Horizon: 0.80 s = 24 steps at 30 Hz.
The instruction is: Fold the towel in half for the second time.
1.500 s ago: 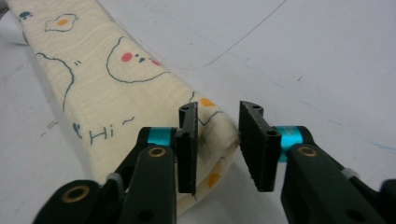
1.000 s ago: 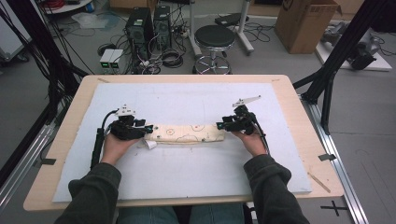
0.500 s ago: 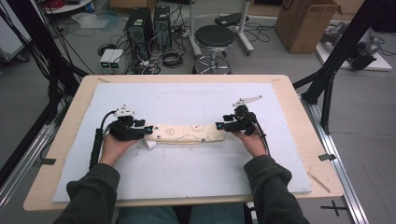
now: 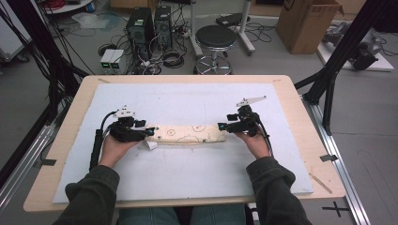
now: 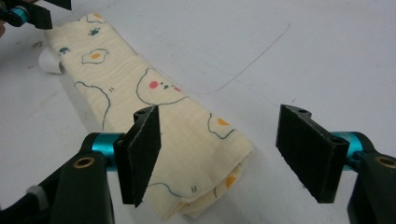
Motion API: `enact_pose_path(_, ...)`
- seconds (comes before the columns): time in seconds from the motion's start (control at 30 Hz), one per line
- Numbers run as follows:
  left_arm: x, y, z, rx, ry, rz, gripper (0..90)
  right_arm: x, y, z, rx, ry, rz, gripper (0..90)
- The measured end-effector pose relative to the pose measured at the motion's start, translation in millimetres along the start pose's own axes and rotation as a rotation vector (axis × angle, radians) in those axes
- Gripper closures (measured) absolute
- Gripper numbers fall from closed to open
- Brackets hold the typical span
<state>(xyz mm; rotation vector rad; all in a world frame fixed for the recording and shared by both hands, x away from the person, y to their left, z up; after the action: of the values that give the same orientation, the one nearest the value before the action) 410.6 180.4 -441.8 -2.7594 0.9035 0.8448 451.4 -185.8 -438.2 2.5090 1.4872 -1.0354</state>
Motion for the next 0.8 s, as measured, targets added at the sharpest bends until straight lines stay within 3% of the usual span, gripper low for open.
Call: enact_pose_path(0.8,-20.7,16.0,0.8,0.047,0.028,0.021,34.5,-13.0,-8.1,13.7,0.013,0.013,0.026,17.3)
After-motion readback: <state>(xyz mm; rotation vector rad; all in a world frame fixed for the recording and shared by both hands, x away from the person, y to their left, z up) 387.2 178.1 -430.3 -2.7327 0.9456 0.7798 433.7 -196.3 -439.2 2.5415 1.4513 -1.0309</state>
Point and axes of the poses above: each handheld gripper's, and its own axes: x roughly forward along the jaws, z roughly out of its underside, y roughly to its right, the point moved 5 cm from there along x, roughly forward along the jaws, and after that the axes turned 7 degrees about -z, right-handed, at the moved point
